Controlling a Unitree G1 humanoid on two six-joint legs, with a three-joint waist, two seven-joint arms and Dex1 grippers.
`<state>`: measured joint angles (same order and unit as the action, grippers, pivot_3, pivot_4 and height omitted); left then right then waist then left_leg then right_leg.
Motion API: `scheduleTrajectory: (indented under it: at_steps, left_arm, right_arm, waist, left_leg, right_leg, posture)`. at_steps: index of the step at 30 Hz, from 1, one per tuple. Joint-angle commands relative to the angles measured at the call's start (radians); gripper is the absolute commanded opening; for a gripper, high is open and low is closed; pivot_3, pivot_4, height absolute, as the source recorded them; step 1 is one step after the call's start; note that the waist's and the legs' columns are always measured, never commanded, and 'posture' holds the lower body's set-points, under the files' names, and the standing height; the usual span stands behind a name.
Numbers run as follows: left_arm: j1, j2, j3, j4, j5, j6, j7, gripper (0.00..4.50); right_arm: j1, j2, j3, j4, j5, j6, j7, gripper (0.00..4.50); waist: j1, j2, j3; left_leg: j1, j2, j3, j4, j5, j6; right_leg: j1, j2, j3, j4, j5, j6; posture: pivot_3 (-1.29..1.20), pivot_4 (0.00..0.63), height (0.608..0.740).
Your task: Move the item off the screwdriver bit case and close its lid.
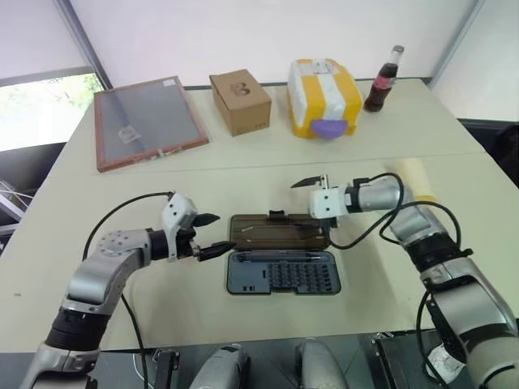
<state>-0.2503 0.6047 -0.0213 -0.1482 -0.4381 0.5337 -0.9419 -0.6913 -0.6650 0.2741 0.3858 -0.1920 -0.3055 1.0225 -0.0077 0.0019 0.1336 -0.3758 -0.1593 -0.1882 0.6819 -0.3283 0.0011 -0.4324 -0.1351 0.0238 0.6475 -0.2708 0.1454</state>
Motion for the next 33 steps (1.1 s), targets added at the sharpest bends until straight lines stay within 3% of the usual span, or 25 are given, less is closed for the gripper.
scheduleTrajectory:
  at_steps: [1, 6, 15, 25, 33]
  left_arm:
    - [-0.005, 0.006, 0.044, -0.050, -0.049, 0.019, -0.001, 4.50]
    - [-0.015, 0.015, -0.005, -0.123, -0.059, 0.039, -0.023, 4.50]
    - [0.025, 0.060, -0.160, -0.202, -0.029, 0.012, -0.139, 0.03]
    - [-0.011, 0.074, -0.330, -0.057, 0.199, -0.196, -0.182, 0.03]
    - [0.025, 0.093, -0.307, -0.027, 0.209, -0.234, -0.185, 0.03]
  right_arm:
    - [0.083, -0.076, -0.140, -0.297, 0.142, 0.286, 0.039, 4.47]
    - [0.219, -0.088, -0.310, -0.594, 0.334, 0.683, -0.021, 4.47]
    - [0.273, -0.026, -0.373, -0.685, 0.443, 0.898, -0.164, 4.50]
    - [0.226, -0.019, -0.245, -0.560, 0.395, 0.871, -0.188, 4.50]
    - [0.102, 0.031, -0.133, -0.389, 0.386, 0.876, -0.121, 4.50]
  waist:
    - [0.000, 0.000, 0.000]
    - [-0.003, 0.000, 0.000]
    - [0.001, 0.000, 0.000]
    - [0.000, 0.000, 0.001]
    - [-0.002, 0.000, 0.000]
  left_leg:
    - [0.000, 0.000, 0.000, 0.000, 0.000, 0.000]
    - [0.000, 0.001, 0.000, 0.000, 0.000, 0.000]
    - [0.001, 0.001, 0.003, 0.000, 0.000, 0.000]
    - [0.001, 0.001, 0.003, 0.000, 0.000, 0.000]
    - [0.002, 0.001, 0.003, 0.000, 0.000, 0.000]
  right_leg:
    - [0.000, 0.000, 0.000, 0.000, 0.000, 0.000]
    - [0.001, 0.000, 0.000, -0.001, 0.000, 0.000]
    - [0.001, -0.001, 0.001, -0.001, 0.000, 0.000]
    - [0.001, -0.001, 0.001, -0.001, 0.000, 0.000]
    - [0.002, -0.001, 0.001, -0.001, 0.000, 0.000]
  posture:
    - [0.00, 0.150, 0.740]
    - [0.00, 0.150, 0.740]
    - [0.00, 0.150, 0.740]
    - [0.00, 0.150, 0.740]
    - [0.00, 0.150, 0.740]
